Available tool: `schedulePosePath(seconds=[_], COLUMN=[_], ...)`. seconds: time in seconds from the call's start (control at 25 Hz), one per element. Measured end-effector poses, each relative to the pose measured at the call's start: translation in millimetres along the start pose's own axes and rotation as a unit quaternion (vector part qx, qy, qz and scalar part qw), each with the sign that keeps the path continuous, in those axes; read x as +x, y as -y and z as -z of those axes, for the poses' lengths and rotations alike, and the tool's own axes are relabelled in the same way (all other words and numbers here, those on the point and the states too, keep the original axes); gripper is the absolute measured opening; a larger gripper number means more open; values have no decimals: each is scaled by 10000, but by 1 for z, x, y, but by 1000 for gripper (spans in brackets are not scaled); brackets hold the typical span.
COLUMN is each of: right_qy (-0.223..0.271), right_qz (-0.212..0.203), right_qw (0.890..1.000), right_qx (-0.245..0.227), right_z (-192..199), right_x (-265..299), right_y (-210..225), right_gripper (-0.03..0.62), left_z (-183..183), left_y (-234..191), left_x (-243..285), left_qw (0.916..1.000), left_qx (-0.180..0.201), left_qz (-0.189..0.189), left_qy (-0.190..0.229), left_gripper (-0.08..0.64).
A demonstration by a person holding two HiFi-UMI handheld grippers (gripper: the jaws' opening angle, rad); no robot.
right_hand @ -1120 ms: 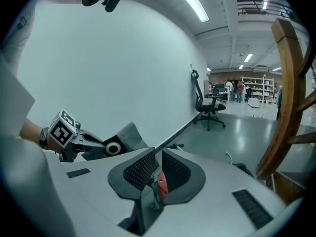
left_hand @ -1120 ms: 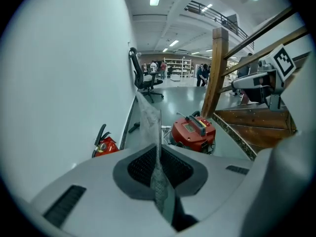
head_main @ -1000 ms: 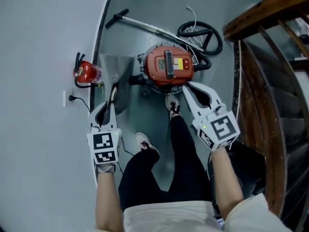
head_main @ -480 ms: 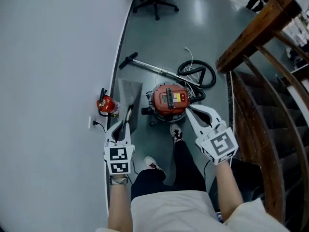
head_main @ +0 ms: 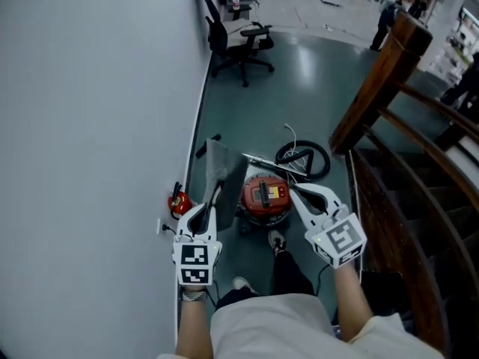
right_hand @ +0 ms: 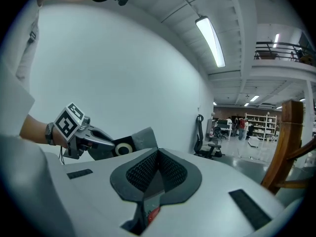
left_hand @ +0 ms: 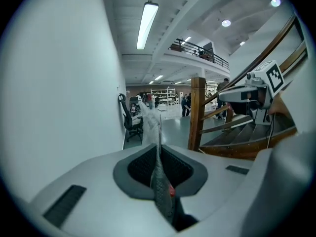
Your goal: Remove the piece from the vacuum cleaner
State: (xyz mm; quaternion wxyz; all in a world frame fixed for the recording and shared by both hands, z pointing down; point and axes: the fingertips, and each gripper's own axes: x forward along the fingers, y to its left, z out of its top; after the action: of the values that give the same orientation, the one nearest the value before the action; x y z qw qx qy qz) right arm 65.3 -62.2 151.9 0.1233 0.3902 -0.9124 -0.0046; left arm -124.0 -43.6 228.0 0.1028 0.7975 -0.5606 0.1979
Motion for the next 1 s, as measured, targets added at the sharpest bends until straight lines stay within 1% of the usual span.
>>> schedulePosePath(seconds=[0.2, 0.4, 0.56, 0.72, 1.0], right_qy=[238, 585, 696, 762, 733], right_qz=[62, 54, 61, 85, 135], right_qw=[9991, 9965, 9946, 9923, 9913], right_qx=[-345, -599, -764, -971, -1088], right_z=[-48, -87, -109, -122, -131], right_x=[-13, -29, -52, -62, -66], right_y=[-8, -12, -13, -17, -24], right_gripper=[28, 29, 29, 29, 28], left_z=[-50, -94, -127, -147, -164], left_y=[4, 2, 7, 10, 13], left_x=[-29, -54, -77, -92, -108], left_qw=[9994, 9973, 9947, 9915, 9879], left_qx=[47, 379, 599, 743, 881], left_qz=[58, 14, 54, 96, 150], left_qy=[350, 623, 834, 1064, 1264], left_gripper=[32, 32, 32, 32, 32])
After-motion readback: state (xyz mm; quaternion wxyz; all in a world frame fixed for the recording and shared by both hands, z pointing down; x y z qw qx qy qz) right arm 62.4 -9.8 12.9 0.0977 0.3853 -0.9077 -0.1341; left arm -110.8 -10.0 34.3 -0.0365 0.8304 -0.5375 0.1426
